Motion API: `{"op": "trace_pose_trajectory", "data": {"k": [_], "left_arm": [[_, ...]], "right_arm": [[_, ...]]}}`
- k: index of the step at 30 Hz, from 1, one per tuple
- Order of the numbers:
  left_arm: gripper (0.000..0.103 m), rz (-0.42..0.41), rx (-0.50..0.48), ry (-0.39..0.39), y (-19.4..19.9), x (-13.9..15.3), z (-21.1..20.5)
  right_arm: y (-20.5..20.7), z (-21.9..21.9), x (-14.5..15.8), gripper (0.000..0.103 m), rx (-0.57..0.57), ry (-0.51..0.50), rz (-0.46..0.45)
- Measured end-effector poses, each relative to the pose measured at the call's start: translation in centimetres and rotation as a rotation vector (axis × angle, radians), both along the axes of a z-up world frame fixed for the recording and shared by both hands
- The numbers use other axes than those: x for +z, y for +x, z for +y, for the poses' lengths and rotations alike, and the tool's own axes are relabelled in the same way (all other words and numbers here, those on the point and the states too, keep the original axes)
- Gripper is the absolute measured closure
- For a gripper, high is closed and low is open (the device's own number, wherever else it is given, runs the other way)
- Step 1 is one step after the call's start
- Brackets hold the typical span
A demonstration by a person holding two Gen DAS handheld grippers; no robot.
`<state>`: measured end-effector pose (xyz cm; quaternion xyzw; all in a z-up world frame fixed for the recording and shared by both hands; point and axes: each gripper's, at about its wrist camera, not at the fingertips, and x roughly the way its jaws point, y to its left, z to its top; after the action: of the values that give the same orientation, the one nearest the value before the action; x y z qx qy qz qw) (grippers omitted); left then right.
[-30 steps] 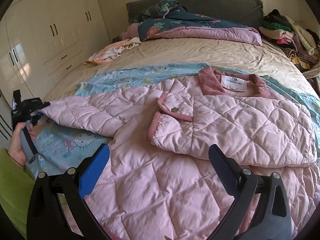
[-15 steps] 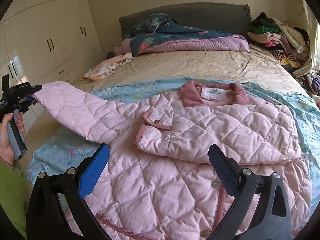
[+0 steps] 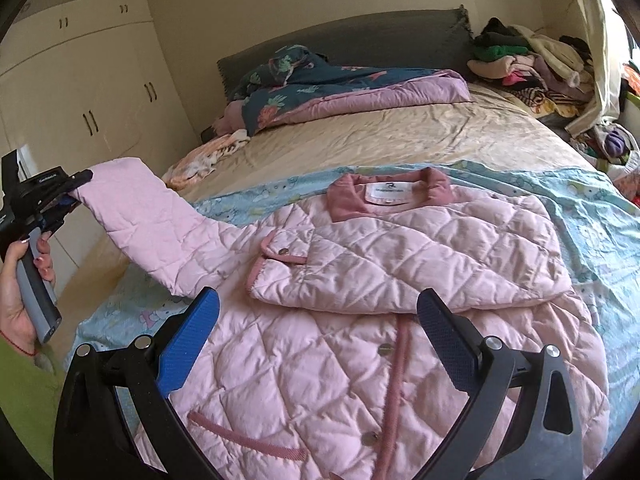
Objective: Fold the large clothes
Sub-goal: 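Lift the sleeve with the left tool and carry it over the jacket body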
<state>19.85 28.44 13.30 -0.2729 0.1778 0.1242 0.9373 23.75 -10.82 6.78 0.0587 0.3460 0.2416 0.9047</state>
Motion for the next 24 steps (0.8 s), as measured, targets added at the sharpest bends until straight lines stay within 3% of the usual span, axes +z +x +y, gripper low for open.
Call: {"op": "trace_pose_trajectory", "data": {"k": [24], "left_arm": [[0.091,0.026,-0.189,0.132,3.5,0.8,-11.7]], "right_arm": [[-1.4,-8.0,1.2,0.004,-0.174,-0.037,-0.054]]}}
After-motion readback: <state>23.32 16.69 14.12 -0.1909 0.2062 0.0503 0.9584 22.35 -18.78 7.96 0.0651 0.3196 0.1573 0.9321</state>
